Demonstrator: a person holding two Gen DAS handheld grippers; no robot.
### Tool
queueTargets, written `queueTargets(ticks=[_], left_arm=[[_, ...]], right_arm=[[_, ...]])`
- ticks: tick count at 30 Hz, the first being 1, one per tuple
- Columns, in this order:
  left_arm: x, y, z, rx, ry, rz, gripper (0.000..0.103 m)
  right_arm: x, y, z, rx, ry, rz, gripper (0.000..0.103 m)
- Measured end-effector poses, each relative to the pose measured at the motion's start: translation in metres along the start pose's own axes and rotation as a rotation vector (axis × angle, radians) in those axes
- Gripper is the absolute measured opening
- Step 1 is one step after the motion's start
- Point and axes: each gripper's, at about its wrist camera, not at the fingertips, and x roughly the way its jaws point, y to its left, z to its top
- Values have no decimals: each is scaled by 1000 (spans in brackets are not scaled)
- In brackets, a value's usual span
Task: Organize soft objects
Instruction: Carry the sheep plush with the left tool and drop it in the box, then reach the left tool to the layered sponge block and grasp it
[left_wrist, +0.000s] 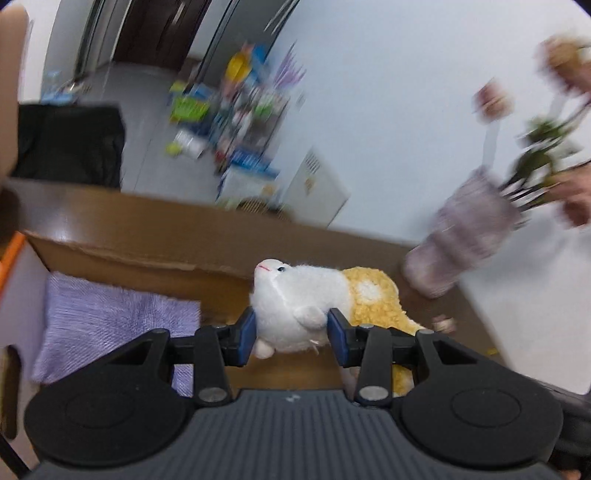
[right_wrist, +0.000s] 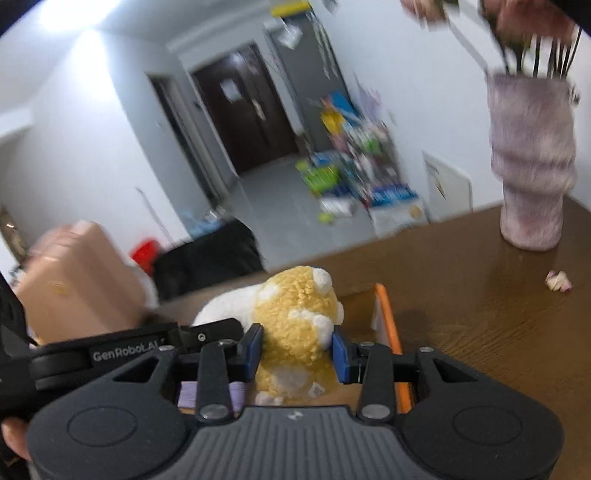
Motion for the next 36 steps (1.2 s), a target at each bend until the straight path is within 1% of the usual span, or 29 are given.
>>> queueTargets(ticks=[1, 2, 4, 5, 7, 9, 10, 11, 13, 15, 16, 17, 19, 21, 22, 23, 25, 29, 30, 31, 33, 35, 36], left_arm=[[15, 1, 1, 8, 28, 30, 40], [22, 4, 0, 14, 38, 49, 40], [31, 7, 0, 8, 49, 72, 42], [34, 7, 1, 22, 62, 85, 42], [33, 6, -1, 37, 63, 107, 41], [24, 7, -4, 41, 54, 108, 42], [16, 6, -6, 49, 49, 112, 42], [8, 5, -6, 62, 42, 120, 42], [-15, 2, -6, 96, 16, 143, 42], [-46, -5, -4, 128, -20, 161, 42], [-68, -7, -4, 146, -46, 170, 43], [-86, -10, -1, 158, -67, 183, 43], [-127, -17, -3, 193, -112, 209, 46], [-169, -25, -11, 238, -171, 238, 57], [-189, -29, -16, 256, -198, 249, 60], [-209, -32, -23, 277, -218, 251, 61], [-242, -36, -37, 311, -249, 255, 66], [-295, -41, -72, 333, -304, 281, 70], [-305, -40, -84, 331, -319, 286, 72], [-317, -39, -98, 332, -340, 291, 78], [-337, -37, -135, 351, -403, 311, 85], [-353, -33, -173, 386, -453, 327, 85], [-359, -33, -192, 400, -469, 328, 86]], right_arm=[[12, -1, -2, -9, 16, -18, 38], [23, -1, -3, -31, 23, -43, 38], [36, -5, -5, -18, 38, -62, 40], [40, -6, -6, -17, 50, -80, 41], [40, -2, -9, -48, 45, -105, 41], [35, 4, -8, -78, 32, -112, 41], [29, 6, -7, -80, 29, -107, 44], [20, 9, -5, -79, 20, -102, 46], [-4, 11, 4, -96, -7, -91, 46], [-33, 19, 14, -126, -45, -93, 46], [-49, 24, 18, -141, -66, -94, 49], [-68, 28, 21, -155, -88, -94, 55], [-103, 36, 24, -188, -119, -93, 62], [-139, 46, 22, -225, -148, -99, 62], [-153, 50, 21, -235, -161, -101, 63], [-170, 54, 17, -247, -176, -100, 67], [-195, 62, 11, -268, -191, -96, 73], [-241, 73, -17, -285, -228, -71, 75], [-250, 73, -25, -283, -235, -59, 75], [-259, 74, -37, -283, -244, -45, 75], [-277, 73, -64, -280, -274, -21, 76], [-287, 71, -91, -286, -290, -11, 81], [-292, 70, -108, -290, -297, -11, 81]])
